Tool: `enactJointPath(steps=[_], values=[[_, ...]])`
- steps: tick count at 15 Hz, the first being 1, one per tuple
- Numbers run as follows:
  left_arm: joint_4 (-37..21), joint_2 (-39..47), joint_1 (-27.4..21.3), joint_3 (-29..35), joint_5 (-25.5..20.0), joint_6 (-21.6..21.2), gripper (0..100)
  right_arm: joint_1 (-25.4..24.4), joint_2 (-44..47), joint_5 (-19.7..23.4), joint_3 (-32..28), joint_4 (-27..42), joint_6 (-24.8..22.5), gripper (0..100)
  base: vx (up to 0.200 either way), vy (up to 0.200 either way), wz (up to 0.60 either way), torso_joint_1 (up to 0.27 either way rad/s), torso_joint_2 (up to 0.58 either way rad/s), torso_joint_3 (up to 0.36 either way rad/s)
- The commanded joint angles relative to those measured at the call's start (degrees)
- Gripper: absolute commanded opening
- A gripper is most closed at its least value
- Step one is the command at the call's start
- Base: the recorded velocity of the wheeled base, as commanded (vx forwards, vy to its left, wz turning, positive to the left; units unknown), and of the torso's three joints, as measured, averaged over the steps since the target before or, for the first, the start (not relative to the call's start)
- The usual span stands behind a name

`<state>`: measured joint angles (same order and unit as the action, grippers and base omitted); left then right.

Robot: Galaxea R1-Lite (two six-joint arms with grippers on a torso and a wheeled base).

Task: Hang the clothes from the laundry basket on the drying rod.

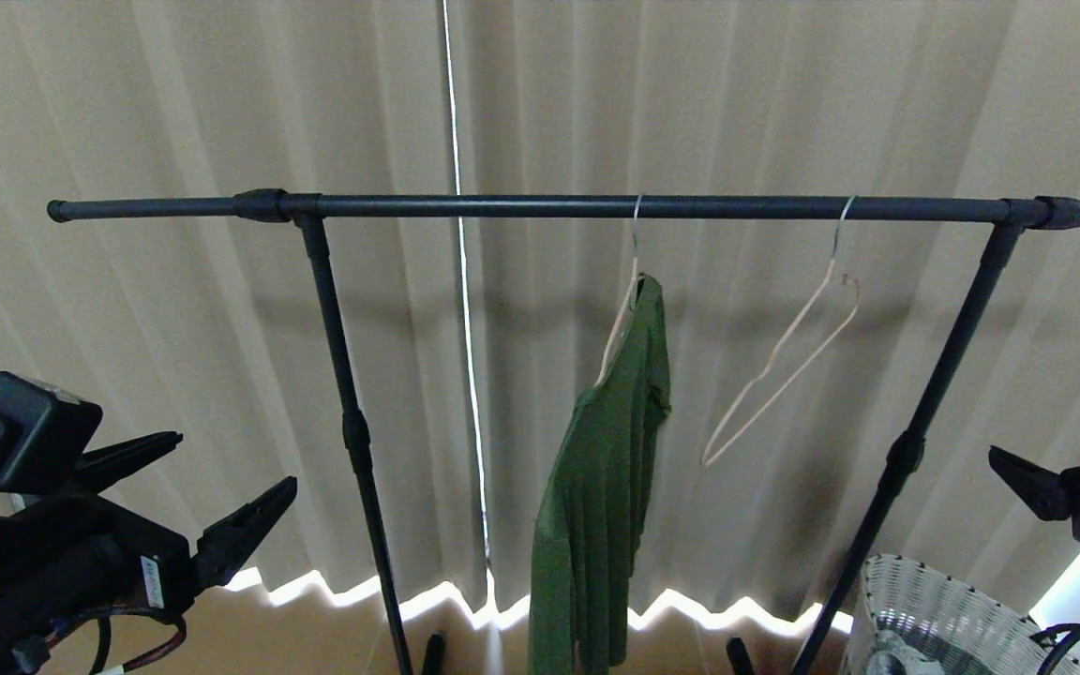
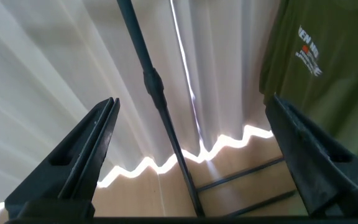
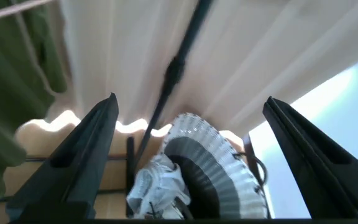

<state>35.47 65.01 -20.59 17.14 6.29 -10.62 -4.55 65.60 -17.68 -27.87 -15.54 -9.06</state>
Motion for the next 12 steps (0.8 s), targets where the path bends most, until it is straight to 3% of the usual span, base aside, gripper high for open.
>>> enactJointPath(steps=[1, 3, 6, 12], values=[[0.0, 0.1, 0.2, -0.2, 0.0, 0.0, 100, 0.1, 1.4, 3.4, 4.5, -6.1, 0.1, 100, 0.0, 0.0, 0.0, 0.0, 0.0, 0.0], [0.0, 0.1, 1.2, -0.2, -0.1, 0.0, 100, 0.2, 4.7, 7.6, 8.3, -15.7, 0.2, 100, 0.0, 0.0, 0.0, 0.0, 0.0, 0.0], [0.0, 0.1, 1.7, -0.3, -0.1, 0.0, 100, 0.9, 8.8, 7.5, 13.3, -29.7, -0.1, 100, 0.0, 0.0, 0.0, 0.0, 0.0, 0.0], [0.0, 0.4, 1.8, -0.4, -0.1, -0.5, 100, 3.4, 8.1, 6.4, 14.3, -30.9, -0.2, 100, 0.0, 0.0, 0.0, 0.0, 0.0, 0.0]])
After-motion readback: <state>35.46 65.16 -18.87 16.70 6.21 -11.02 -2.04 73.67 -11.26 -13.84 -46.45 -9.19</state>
